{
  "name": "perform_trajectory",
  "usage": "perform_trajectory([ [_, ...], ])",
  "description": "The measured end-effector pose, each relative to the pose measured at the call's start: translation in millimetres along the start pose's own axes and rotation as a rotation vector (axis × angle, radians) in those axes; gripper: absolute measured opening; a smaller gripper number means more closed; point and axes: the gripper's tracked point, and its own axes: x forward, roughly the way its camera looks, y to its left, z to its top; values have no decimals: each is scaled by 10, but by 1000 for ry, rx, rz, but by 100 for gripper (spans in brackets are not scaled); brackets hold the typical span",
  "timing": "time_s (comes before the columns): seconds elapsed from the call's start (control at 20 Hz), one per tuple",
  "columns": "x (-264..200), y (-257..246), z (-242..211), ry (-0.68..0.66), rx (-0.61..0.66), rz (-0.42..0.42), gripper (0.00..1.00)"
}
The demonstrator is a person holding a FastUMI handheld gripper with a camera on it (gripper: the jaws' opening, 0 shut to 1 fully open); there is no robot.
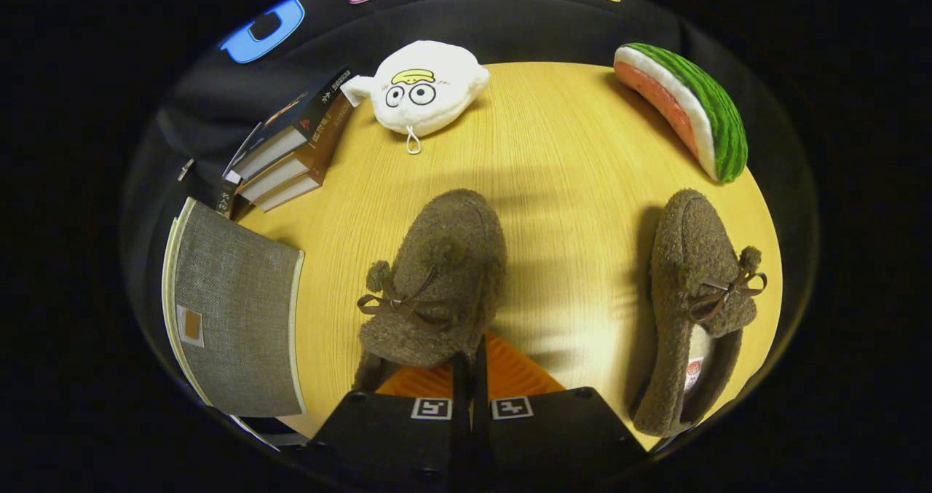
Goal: Open the storage box then place both shoes into the box .Put the left shoe in first, then the right shoe, with the right side of both shoes facing outward in a uniform manner.
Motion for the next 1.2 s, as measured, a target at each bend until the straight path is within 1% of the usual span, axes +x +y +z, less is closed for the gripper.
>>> perform_trajectory([
  [0.25, -254, 190, 53, -31, 7, 22, 5],
  [0.4, -540, 315, 143, -65, 50, 37, 5],
  [0.5, -772, 431, 212, -82, 76, 62, 5],
  [0.75, -1380, 832, 446, -141, 165, 142, 5],
  [0.95, -1735, 1284, 563, -187, 234, 215, 5],
  [1.2, -1906, 2046, 502, -213, 254, 336, 5],
])
